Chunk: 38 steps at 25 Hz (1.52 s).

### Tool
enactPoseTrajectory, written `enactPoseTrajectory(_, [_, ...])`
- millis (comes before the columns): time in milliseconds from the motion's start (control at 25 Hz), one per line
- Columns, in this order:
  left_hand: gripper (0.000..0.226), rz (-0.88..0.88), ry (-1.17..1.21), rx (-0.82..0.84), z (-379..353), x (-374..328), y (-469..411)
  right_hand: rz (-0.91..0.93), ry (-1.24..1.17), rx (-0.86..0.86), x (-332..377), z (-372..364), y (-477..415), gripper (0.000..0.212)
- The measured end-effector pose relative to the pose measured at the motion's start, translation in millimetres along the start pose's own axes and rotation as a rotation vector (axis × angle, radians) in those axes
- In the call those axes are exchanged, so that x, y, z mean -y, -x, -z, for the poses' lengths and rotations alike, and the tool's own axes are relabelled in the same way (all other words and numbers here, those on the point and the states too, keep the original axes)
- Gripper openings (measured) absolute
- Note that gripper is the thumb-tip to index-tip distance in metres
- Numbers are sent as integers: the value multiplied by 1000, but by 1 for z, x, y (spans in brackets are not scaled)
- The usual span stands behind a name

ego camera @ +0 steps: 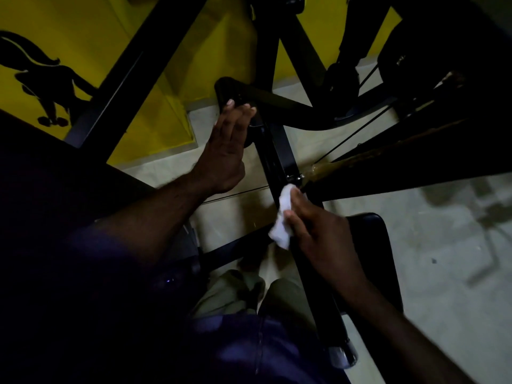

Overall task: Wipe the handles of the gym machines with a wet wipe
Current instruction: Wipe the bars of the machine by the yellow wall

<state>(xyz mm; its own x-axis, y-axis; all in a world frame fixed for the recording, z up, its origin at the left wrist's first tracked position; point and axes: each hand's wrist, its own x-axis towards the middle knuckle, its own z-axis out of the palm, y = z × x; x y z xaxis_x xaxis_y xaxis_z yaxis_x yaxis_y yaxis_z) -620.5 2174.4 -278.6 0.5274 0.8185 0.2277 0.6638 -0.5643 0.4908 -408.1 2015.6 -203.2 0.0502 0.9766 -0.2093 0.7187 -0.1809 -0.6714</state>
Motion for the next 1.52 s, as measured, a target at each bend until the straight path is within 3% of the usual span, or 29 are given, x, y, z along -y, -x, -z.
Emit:
enactPoseTrajectory(120, [98, -7, -28, 38, 0, 3, 3, -61, 138, 134, 26, -42, -74, 53])
enactPoseTrajectory(200, [96, -15, -44, 48, 1, 5, 1, -112, 155, 55, 42, -55, -103, 50])
enactPoseTrajectory(360, [96, 24, -38, 29, -1, 1, 1, -257, -49, 124, 23, -38, -55, 54])
enactPoseTrajectory(440, [94, 21, -41, 23, 0, 1, 2, -232, -28, 132, 15, -32, -22, 55])
enactPoseTrajectory(520, [95, 17, -47, 30, -1, 1, 3, -183, -4, 123, 17, -37, -47, 59])
enactPoseTrajectory(600, [96, 30, -49, 60, 2, 0, 1, -204, -30, 157, 34, -39, -105, 53])
enactPoseTrajectory(720, [93, 66, -55, 131, 6, 0, 4, -185, -225, 344, 46, -34, -167, 31])
enactPoseTrajectory(840, [93, 66, -91, 202, 12, -1, 1, -254, -586, 505, 16, -17, -104, 22])
enactPoseTrajectory(960, [92, 267, -103, 248, 20, -29, 2, -330, -756, 671, -17, 1, 9, 20])
enactPoseTrajectory(1120, [90, 133, 124, 60, 2, -97, 59, -157, -391, 569, -43, 17, 100, 29])
enactPoseTrajectory(1240, [84, 198, 275, 57, -12, -134, 92, -191, -135, 482, -30, 9, 78, 24])
enactPoseTrajectory(1320, [77, 253, 301, 71, -15, -159, 99, -172, 18, 373, -31, 3, 79, 37])
enactPoseTrajectory(1440, [61, 200, 245, 103, -14, -191, 109, -117, -79, 300, -59, -3, 130, 27])
enactPoseTrajectory(1520, [52, 128, 206, 208, -16, -210, 111, -232, -323, 314, -76, -11, 159, 42])
